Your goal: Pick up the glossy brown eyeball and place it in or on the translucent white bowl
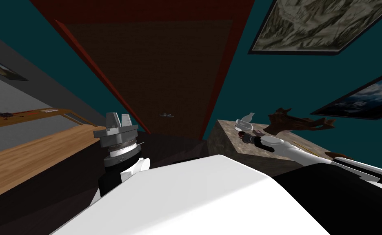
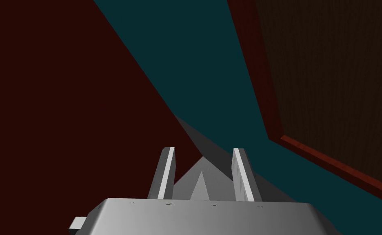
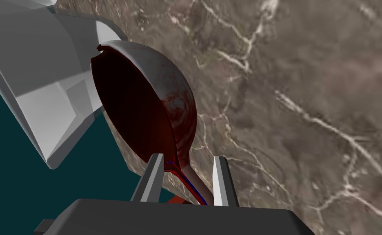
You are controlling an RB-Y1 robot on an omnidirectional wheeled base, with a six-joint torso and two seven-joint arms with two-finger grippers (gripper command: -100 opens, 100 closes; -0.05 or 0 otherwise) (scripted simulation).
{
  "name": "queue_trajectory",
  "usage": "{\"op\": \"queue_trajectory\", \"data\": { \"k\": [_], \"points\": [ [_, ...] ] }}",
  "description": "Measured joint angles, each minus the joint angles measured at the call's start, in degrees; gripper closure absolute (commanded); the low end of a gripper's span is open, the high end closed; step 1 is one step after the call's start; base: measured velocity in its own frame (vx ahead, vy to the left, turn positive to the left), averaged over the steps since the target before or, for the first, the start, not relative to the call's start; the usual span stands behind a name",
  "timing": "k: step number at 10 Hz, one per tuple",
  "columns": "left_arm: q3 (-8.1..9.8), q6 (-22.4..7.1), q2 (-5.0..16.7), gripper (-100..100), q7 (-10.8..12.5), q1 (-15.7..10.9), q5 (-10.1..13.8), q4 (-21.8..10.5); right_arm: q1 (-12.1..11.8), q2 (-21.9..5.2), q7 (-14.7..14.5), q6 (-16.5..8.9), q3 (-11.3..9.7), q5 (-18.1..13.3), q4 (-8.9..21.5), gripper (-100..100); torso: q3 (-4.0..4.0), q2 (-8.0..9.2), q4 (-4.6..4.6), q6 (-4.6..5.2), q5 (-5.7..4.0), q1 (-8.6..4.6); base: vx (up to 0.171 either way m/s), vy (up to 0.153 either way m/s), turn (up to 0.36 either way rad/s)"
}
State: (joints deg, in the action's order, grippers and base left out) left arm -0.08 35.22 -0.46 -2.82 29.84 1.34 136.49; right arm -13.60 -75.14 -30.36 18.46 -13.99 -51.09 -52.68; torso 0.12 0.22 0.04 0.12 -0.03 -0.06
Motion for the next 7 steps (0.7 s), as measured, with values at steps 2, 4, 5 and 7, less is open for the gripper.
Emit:
{"op": "queue_trajectory", "data": {
  "k": [2, 4, 5, 7],
  "points": [
    [-0.01, 0.0, 0.0, 0, 0.0, 0.0, 0.0, 0.0, 1.5, -1.1, 0.9, 0.1, 1.8, 0.1, -0.8, 100, 0.21, 0.36, 0.10, 0.06, 0.10, 0.21, -0.099, 0.044, -0.128],
    [0.00, 0.0, 0.0, 0, 0.0, 0.0, 0.0, 0.0, 3.7, -1.8, 1.5, 1.0, 3.9, 0.1, -2.2, 100, 0.22, 0.35, 0.11, 0.03, 0.13, 0.28, -0.074, 0.043, -0.098],
    [0.00, 0.0, 0.0, 0, 0.0, 0.0, 0.0, 0.0, 2.9, -3.3, 3.0, 0.7, 5.1, 0.5, -5.1, 100, 0.21, 0.31, 0.12, -0.01, 0.17, 0.33, -0.047, 0.019, -0.024],
    [0.00, 0.0, 0.0, 0, 0.0, 0.0, 0.0, 0.0, 6.7, -2.6, 3.0, 2.0, 5.7, 0.0, -3.9, 100, 0.11, 0.16, 0.06, 0.00, 0.08, 0.17, -0.046, 0.012, -0.063]
  ]
}}
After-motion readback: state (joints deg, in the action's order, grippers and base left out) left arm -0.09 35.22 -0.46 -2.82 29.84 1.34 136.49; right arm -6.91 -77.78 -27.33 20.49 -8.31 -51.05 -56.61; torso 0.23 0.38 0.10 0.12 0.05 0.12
